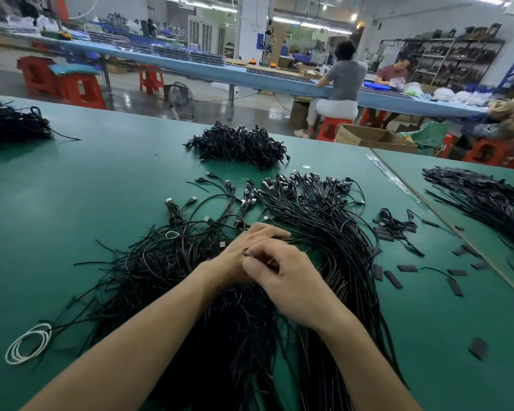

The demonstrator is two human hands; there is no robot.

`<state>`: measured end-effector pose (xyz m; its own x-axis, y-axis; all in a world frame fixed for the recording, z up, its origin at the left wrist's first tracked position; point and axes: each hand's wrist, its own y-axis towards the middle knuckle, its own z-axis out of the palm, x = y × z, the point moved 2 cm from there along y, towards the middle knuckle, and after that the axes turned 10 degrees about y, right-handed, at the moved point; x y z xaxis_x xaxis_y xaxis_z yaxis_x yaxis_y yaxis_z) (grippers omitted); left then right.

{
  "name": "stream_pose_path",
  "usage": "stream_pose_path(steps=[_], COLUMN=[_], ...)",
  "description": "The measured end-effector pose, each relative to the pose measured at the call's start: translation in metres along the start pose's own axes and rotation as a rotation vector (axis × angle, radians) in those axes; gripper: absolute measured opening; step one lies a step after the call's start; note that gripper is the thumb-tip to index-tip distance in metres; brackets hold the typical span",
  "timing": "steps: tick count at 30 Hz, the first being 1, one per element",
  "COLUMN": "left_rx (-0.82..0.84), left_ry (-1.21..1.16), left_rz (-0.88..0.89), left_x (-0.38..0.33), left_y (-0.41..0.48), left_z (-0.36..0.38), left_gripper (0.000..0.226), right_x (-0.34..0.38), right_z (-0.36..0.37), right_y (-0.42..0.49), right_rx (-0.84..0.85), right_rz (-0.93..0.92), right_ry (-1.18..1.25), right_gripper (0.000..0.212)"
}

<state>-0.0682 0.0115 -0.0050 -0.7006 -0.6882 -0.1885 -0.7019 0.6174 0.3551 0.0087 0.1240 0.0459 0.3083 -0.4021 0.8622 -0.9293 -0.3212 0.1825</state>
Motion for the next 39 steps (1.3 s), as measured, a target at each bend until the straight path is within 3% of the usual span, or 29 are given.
stream_pose_path(steps=[2,4,6,8,10,14,20,23,25,28,30,32,34,37,39], left_rx=[-0.068,-0.123,-0.304,-0.539,-0.687,-0.769,-0.936,-0.946,-0.932,-0.884,-0.802,-0.715,-0.605,-0.477,-0.438], left_ry=[0.041,-0.182,-0.424,-0.453,-0.427,-0.267,-0.178,-0.231,-0.413,-0.547,-0.550,-0.268,0.045,0.242,0.272], left_rz=[0.000,-0.153,-0.378,-0.496,-0.506,-0.441,-0.413,-0.565,-0.680,-0.728,-0.663,-0.536,-0.469,-0.487,-0.471], left_x=[0.002,0.004,0.013,0.019,0.015,0.002,-0.003,0.009,0.016,0.023,0.016,0.006,-0.002,-0.013,-0.022], left_y=[0.000,-0.003,-0.006,-0.017,-0.029,-0.037,-0.038,-0.047,-0.052,-0.055,-0.052,-0.049,-0.045,-0.040,-0.036], left_z=[0.004,0.000,-0.008,-0.008,-0.007,-0.014,-0.055,-0.064,-0.063,-0.060,-0.060,-0.062,-0.060,-0.051,-0.048], left_gripper=[0.029,0.042,0.053,0.048,0.051,0.053,0.031,0.043,0.062,0.076,0.067,0.054,0.045,0.038,0.032], right_x=[0.002,-0.005,-0.016,-0.027,-0.037,-0.039,-0.046,-0.060,-0.068,-0.078,-0.077,-0.067,-0.046,-0.014,-0.005], right_z=[-0.009,-0.020,-0.030,-0.036,-0.037,-0.039,-0.054,-0.068,-0.073,-0.065,-0.052,-0.039,-0.026,-0.005,0.003], right_y=[-0.003,-0.006,-0.008,-0.009,-0.010,-0.009,-0.009,-0.010,-0.012,-0.011,-0.012,-0.010,-0.009,-0.010,-0.009], right_rx=[-0.091,-0.208,-0.327,-0.390,-0.423,-0.556,-0.673,-0.738,-0.736,-0.459,-0.228,-0.157,-0.183,-0.160,-0.136], right_rz=[-0.025,-0.021,0.017,0.088,0.141,0.080,0.084,0.190,0.255,0.432,0.524,0.422,0.222,0.022,0.023], right_ry=[0.011,-0.053,-0.160,-0.253,-0.294,-0.335,-0.229,-0.167,-0.166,-0.336,-0.578,-0.576,-0.321,-0.045,0.014], right_gripper=[0.013,0.021,0.029,0.030,0.028,0.028,0.031,0.032,0.033,0.030,0.020,0.035,0.052,0.046,0.038])
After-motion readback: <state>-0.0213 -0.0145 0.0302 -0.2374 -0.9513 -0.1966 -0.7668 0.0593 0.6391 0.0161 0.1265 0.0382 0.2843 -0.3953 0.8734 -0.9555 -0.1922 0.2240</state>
